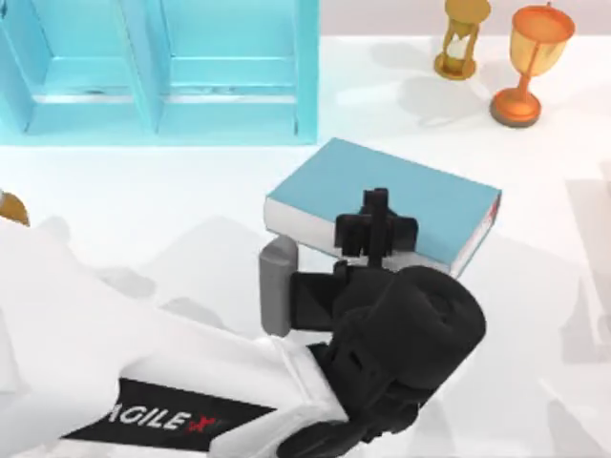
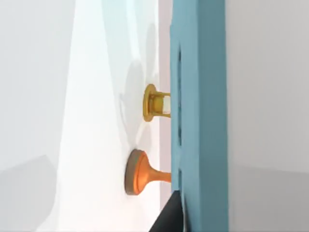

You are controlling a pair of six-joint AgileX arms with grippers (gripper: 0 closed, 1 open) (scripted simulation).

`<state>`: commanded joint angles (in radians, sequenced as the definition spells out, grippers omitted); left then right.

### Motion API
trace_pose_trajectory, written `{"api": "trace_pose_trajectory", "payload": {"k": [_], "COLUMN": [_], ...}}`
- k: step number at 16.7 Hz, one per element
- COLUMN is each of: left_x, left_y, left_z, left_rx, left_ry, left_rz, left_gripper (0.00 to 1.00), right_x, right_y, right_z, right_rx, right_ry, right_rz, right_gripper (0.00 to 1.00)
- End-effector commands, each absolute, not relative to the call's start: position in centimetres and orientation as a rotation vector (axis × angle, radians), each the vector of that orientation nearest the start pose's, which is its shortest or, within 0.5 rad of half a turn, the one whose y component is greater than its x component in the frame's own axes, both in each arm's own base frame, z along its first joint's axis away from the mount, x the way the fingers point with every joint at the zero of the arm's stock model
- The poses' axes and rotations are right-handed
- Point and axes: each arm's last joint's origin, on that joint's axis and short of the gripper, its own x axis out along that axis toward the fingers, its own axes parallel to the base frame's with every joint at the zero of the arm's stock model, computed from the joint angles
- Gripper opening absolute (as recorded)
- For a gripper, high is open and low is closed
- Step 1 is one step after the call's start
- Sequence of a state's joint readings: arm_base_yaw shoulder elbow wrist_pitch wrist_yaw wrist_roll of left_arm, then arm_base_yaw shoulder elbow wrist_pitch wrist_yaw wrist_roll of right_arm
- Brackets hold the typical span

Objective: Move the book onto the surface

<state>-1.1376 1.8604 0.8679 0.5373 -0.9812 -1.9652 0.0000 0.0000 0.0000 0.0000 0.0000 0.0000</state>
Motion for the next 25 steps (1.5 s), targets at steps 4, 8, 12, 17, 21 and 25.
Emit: {"api": "trace_pose_trajectory", "payload": {"k": [4, 8, 12, 17, 21, 25], "left_x": [17.0, 16.8, 16.5, 16.6, 16.6, 16.6], "left_y": [-31.6, -31.5, -31.5, -31.6, -31.5, -31.5], "left_z": [13.3, 13.3, 13.4, 11.9, 10.2, 10.2], "left_rx": [-1.561, -1.556, -1.561, -1.562, -1.554, -1.554], "left_ry": [0.273, 0.275, 0.273, 0.275, 0.275, 0.275], "left_rz": [0.137, 0.140, 0.137, 0.139, 0.142, 0.142], "left_gripper": [0.00, 0.00, 0.00, 0.00, 0.00, 0.08], "right_x": [10.6, 10.6, 10.6, 10.6, 10.6, 10.6], "right_y": [-0.1, -0.1, -0.1, -0.1, -0.1, -0.1], "right_z": [16.0, 16.0, 16.0, 16.0, 16.0, 16.0], "right_rx": [0.000, 0.000, 0.000, 0.000, 0.000, 0.000], "right_ry": [0.000, 0.000, 0.000, 0.000, 0.000, 0.000], "right_rz": [0.000, 0.000, 0.000, 0.000, 0.000, 0.000], "right_gripper": [1.00, 1.00, 1.00, 1.00, 1.00, 1.00]}}
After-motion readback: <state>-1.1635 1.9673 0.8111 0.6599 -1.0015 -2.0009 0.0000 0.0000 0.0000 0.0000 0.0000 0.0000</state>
